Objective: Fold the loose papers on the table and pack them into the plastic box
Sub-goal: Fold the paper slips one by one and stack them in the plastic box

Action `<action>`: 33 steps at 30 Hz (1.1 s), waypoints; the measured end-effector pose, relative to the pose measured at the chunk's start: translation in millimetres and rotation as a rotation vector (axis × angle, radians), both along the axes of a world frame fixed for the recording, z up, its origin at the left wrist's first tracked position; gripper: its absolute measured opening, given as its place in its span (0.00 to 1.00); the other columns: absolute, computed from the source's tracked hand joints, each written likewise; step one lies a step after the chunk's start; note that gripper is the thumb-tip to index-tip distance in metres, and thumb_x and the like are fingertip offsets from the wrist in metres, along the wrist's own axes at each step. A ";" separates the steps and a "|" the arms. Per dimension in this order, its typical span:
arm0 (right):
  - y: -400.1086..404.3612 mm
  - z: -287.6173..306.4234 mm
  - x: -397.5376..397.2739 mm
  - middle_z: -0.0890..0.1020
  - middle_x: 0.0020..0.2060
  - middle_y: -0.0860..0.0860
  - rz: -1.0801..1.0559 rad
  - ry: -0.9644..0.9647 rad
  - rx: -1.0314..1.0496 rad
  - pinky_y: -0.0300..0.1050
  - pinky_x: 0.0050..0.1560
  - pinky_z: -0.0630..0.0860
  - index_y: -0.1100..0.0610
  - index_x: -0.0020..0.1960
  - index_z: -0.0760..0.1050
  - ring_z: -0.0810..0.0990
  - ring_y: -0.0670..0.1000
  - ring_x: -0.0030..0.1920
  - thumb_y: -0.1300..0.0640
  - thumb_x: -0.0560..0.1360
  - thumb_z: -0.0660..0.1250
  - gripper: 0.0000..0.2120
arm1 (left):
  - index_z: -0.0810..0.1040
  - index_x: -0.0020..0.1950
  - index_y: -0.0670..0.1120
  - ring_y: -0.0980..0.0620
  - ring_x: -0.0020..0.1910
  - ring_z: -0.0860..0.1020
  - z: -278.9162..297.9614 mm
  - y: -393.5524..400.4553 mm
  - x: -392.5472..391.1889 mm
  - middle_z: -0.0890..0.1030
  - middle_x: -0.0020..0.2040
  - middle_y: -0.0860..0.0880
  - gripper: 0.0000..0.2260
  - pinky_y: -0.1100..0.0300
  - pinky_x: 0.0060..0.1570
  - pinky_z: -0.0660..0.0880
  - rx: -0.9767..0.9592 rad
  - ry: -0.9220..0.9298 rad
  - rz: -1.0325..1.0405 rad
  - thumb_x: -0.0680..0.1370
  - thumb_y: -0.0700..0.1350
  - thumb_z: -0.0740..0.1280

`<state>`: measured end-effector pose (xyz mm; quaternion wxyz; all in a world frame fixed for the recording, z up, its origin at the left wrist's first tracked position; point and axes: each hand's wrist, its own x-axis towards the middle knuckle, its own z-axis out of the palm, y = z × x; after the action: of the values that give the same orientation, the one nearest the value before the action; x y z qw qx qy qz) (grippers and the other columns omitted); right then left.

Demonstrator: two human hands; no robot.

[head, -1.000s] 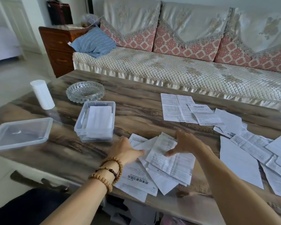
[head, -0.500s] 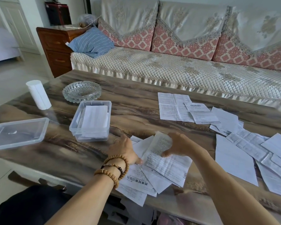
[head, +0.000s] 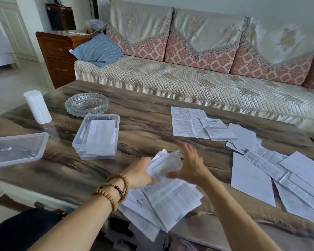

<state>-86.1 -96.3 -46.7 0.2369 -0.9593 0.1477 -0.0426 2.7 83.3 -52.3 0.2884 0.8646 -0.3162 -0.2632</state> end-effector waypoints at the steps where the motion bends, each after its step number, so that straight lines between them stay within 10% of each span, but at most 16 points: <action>1: -7.6 4.6 0.3 0.66 0.71 0.48 0.007 -0.020 0.044 0.55 0.72 0.62 0.49 0.76 0.56 0.63 0.52 0.73 0.41 0.58 0.80 0.54 | 0.73 0.56 0.47 0.54 0.49 0.77 11.3 0.6 2.0 0.78 0.52 0.52 0.17 0.57 0.50 0.76 0.064 -0.074 -0.046 0.71 0.47 0.76; 5: -19.3 22.8 2.3 0.82 0.50 0.46 0.115 0.031 0.324 0.48 0.50 0.79 0.53 0.60 0.79 0.80 0.47 0.51 0.52 0.64 0.80 0.25 | 0.69 0.39 0.48 0.54 0.35 0.71 53.2 -0.8 10.0 0.73 0.39 0.52 0.15 0.61 0.32 0.66 0.049 -0.295 -0.125 0.71 0.47 0.76; 11: -4.5 22.3 -17.0 0.83 0.38 0.57 -0.098 -0.359 0.911 0.50 0.43 0.77 0.70 0.43 0.81 0.82 0.54 0.40 0.66 0.71 0.74 0.06 | 0.82 0.47 0.49 0.55 0.47 0.82 69.3 34.3 34.1 0.85 0.46 0.52 0.15 0.60 0.48 0.77 -0.549 -0.016 0.183 0.64 0.45 0.81; 15: 19.4 15.7 -16.3 0.83 0.43 0.66 -0.233 -0.521 1.087 0.59 0.48 0.79 0.71 0.43 0.81 0.83 0.60 0.42 0.67 0.70 0.74 0.06 | 0.83 0.50 0.42 0.44 0.49 0.84 46.2 39.1 12.5 0.86 0.47 0.44 0.19 0.48 0.53 0.79 -0.898 0.375 0.433 0.61 0.39 0.79; 23: 33.5 1.4 -36.4 0.86 0.42 0.55 -0.237 -0.718 0.995 0.43 0.44 0.81 0.59 0.53 0.80 0.85 0.53 0.43 0.67 0.70 0.74 0.12 | 0.81 0.47 0.46 0.53 0.42 0.82 3.8 36.6 9.6 0.84 0.40 0.51 0.13 0.56 0.45 0.79 -0.665 0.048 0.480 0.68 0.47 0.79; 33: 36.9 -24.1 -29.9 0.84 0.42 0.61 -0.341 -0.502 0.953 0.55 0.52 0.77 0.67 0.43 0.79 0.82 0.56 0.44 0.43 0.79 0.56 0.28 | 0.80 0.49 0.46 0.50 0.45 0.83 -21.6 31.3 14.4 0.85 0.44 0.49 0.16 0.44 0.49 0.81 -0.506 0.166 0.525 0.68 0.53 0.77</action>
<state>-116.0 -59.5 -70.7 0.6617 -0.6692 0.2424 -0.2358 17.1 114.6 -74.0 0.5752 0.7934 -0.1141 -0.1632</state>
